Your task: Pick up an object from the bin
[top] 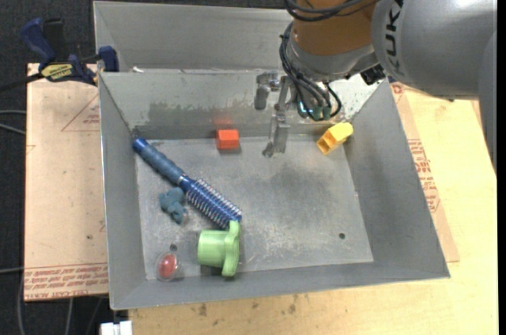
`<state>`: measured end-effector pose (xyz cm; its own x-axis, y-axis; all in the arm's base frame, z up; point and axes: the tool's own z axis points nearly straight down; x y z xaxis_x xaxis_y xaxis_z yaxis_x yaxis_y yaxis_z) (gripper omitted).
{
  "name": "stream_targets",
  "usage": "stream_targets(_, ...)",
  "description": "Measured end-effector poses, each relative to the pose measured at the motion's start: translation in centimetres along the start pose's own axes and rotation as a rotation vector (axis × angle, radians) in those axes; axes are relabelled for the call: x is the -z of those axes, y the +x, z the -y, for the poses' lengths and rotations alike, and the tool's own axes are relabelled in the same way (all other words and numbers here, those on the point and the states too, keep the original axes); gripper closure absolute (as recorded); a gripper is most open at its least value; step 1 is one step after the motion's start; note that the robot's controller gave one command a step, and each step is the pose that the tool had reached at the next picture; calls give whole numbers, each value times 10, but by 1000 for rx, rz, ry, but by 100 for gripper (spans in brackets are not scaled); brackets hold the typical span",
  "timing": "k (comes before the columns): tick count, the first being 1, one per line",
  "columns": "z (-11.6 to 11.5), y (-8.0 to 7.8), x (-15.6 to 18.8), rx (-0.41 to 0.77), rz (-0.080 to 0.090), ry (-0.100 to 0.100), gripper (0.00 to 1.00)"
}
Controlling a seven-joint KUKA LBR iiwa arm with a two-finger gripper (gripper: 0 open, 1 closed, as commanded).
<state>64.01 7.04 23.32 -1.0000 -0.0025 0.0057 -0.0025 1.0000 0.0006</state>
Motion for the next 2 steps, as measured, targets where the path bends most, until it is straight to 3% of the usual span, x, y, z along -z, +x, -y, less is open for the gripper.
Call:
stream_targets(1, -75, 51, -84, 248, 1, -1, 0)
stream_targets(2, -79, 61, -130, 331, 16, -1, 0)
